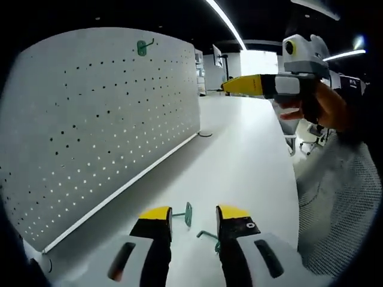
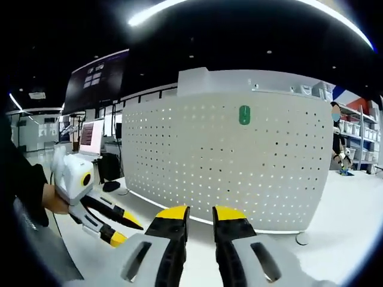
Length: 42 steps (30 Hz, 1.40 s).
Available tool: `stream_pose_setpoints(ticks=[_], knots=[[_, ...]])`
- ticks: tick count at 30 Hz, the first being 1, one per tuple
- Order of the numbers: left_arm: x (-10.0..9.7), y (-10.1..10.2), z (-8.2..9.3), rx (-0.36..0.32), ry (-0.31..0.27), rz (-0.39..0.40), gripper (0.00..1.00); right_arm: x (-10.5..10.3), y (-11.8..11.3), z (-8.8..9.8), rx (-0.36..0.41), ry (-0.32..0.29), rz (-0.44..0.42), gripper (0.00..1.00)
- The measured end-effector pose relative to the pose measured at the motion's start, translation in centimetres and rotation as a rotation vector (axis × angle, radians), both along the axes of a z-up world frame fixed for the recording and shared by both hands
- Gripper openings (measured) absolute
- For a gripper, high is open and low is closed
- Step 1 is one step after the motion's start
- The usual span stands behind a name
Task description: Insert the hook assembly into the mounting plate slot until the hook locks in place.
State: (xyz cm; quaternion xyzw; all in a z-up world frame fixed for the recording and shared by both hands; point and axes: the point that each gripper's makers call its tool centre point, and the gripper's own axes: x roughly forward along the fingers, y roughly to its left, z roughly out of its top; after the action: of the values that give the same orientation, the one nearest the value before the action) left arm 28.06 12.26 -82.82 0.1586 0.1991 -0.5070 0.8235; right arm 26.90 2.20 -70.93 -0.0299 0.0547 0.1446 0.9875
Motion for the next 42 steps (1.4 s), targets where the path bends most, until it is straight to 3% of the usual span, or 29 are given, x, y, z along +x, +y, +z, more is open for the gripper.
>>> stream_pose_setpoints(ticks=[13,20,28,42], knots=[[2.3,-2.1,-4.4,0.078,0.047,0.022,0.13,0.1,0.4,-1.1,-0.003,0.036,0.025,0.14],[2.2,-2.1,-5.3,0.118,0.033,0.01,0.1,0.3,0.2,-1.2,0.006,0.04,0.022,0.14],[1.5,-1.2,-6.9,0.147,0.054,0.007,0.11,0.4,0.2,-1.4,0.005,0.044,0.023,0.14],[1.8,-1.3,-7.4,0.152,0.053,0.01,0.04,0.4,0.2,-1.7,-0.003,0.054,0.026,0.14]])
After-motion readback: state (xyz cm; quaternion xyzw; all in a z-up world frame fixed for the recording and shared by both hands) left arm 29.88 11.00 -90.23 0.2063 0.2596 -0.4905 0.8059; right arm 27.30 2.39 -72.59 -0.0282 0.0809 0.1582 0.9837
